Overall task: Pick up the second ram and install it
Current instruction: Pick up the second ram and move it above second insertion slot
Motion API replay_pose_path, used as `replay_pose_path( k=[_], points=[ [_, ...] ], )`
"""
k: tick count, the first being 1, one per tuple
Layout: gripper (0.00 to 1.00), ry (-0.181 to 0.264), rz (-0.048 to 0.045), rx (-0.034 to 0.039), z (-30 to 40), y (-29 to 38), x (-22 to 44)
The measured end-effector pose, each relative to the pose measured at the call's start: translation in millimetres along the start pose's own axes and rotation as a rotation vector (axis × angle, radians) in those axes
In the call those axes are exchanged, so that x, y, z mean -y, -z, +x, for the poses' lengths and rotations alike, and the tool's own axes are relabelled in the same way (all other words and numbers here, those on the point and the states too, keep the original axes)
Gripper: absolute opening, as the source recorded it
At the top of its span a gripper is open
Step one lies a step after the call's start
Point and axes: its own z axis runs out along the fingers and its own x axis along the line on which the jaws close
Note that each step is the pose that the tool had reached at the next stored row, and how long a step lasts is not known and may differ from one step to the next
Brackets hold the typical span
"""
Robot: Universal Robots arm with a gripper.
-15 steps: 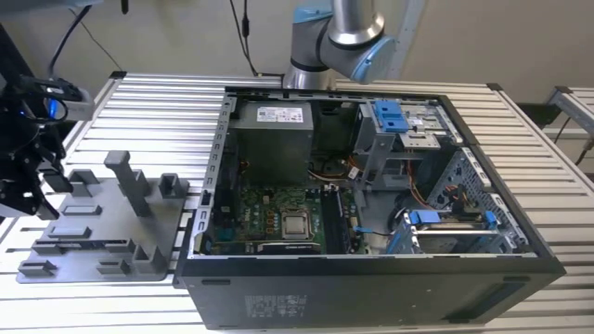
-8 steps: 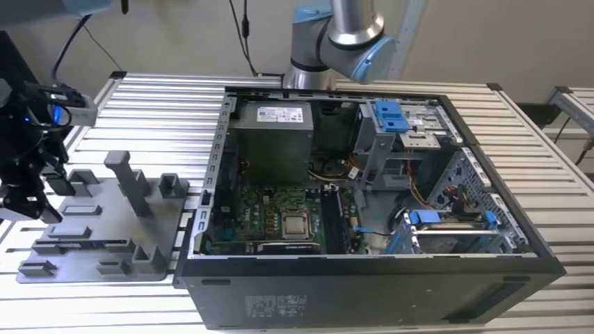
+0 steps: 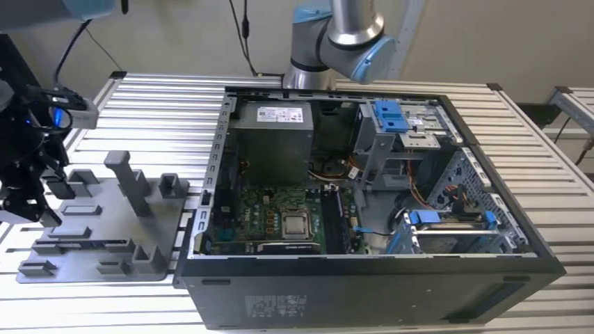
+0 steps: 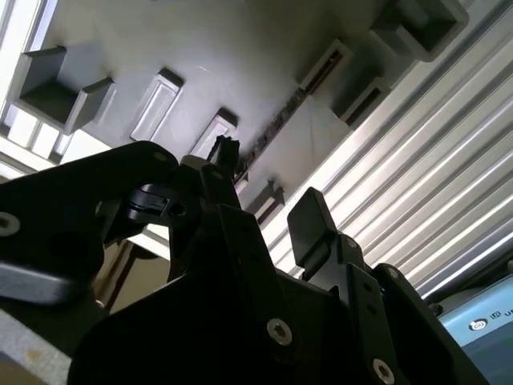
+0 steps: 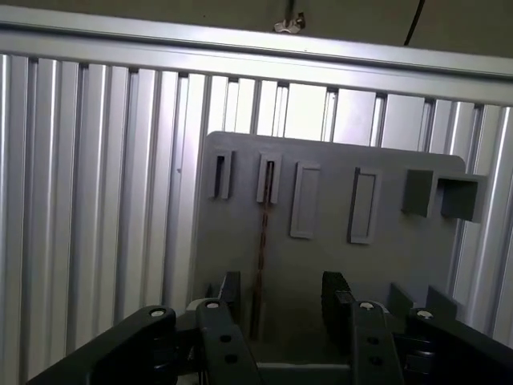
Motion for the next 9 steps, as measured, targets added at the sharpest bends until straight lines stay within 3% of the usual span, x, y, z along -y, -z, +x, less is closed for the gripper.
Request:
replay_pose_path(
  k=[9],
  points=[
    [0.54, 0.000, 0.0002, 0.0018, 0.7, -14.0, 0.0]
  ],
)
